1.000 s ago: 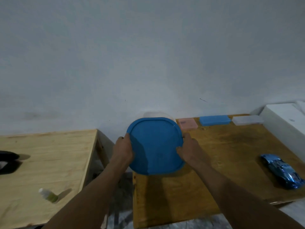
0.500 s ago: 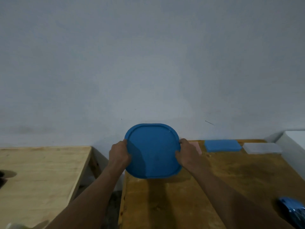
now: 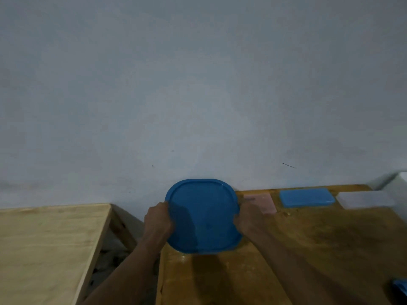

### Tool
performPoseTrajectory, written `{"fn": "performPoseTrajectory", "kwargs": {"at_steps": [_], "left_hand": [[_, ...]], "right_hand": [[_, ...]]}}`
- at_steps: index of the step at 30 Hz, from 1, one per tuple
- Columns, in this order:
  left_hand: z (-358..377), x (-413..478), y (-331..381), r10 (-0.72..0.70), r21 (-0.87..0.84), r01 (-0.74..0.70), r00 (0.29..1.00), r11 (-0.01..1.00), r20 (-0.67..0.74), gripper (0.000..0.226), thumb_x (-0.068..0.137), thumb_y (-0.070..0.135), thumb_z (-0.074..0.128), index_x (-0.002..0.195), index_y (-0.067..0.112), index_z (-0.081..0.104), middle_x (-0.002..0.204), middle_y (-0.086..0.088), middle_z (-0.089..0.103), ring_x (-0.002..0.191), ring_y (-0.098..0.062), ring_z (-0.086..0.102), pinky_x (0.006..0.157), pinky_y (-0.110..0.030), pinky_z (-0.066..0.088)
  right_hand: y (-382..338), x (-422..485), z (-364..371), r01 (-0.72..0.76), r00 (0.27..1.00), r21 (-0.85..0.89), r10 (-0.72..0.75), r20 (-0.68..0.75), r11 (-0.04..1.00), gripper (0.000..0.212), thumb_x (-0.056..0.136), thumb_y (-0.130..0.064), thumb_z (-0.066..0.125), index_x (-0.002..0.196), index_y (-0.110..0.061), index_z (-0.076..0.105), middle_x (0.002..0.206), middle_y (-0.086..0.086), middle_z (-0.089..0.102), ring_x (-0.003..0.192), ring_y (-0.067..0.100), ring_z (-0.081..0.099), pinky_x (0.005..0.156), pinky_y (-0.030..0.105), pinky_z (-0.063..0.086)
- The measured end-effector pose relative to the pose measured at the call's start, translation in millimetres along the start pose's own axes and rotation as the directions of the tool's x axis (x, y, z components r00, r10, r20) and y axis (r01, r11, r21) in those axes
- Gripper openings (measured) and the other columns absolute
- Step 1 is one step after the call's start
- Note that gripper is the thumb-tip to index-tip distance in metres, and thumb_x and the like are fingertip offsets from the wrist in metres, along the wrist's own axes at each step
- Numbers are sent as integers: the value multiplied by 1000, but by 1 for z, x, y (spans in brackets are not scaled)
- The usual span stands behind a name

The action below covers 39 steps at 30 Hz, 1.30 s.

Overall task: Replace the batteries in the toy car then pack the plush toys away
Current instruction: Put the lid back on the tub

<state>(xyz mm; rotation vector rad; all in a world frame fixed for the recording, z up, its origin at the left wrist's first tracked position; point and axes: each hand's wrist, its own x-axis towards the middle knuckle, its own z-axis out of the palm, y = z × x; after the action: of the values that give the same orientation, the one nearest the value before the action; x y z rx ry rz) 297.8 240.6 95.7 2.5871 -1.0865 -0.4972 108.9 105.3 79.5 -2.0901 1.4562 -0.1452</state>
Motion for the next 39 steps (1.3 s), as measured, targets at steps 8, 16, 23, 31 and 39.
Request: {"fn": "performPoseTrajectory", "kwargs": {"at_steps": [8, 16, 23, 31, 39], "left_hand": [[2, 14, 6, -93, 2, 93, 996, 996, 2, 16, 92, 7, 47, 100, 3, 61, 98, -12, 67, 88, -26, 64, 79, -36, 57], [0, 15, -15, -80, -160, 78, 997, 984, -8, 46, 81, -3, 52, 124, 10, 63, 103, -13, 70, 77, -22, 62, 68, -28, 55], [1, 17, -10, 74, 105, -74, 997, 992, 2, 36, 84, 5, 60, 120, 10, 59, 114, -11, 62, 90, -20, 57, 81, -29, 53], [3, 36, -5, 274, 400, -405, 897, 822, 346, 72, 90, 2, 59, 151, 6, 20, 159, -10, 15, 147, -28, 13, 116, -35, 26], [12, 38, -2, 244, 408, -385, 902, 828, 356, 76, 90, 4, 60, 151, 1, 14, 160, -13, 7, 148, -32, 6, 115, -40, 29]], "right_hand": [[-4, 12, -3, 11, 999, -73, -9, 37, 997, 10, 90, -7, 51, 99, -10, 54, 77, -3, 52, 74, 14, 53, 60, 24, 43], [-3, 7, 0, 4, 999, -92, 0, 47, 996, 20, 89, -14, 56, 109, -10, 58, 100, 6, 66, 85, 19, 62, 71, 31, 54], [-5, 11, 3, 174, 985, -204, -171, 36, 963, 33, 89, -10, 53, 122, -14, 54, 106, 0, 58, 90, 17, 56, 76, 29, 49], [-22, 16, 4, 291, 943, -366, -199, 268, 884, 49, 96, 2, 37, 142, -14, 39, 149, 20, 28, 139, 34, 26, 111, 38, 33], [-22, 28, 1, 337, 927, -445, -209, 312, 830, 49, 94, 1, 38, 140, -14, 40, 136, 11, 44, 128, 31, 36, 101, 36, 41]]}}
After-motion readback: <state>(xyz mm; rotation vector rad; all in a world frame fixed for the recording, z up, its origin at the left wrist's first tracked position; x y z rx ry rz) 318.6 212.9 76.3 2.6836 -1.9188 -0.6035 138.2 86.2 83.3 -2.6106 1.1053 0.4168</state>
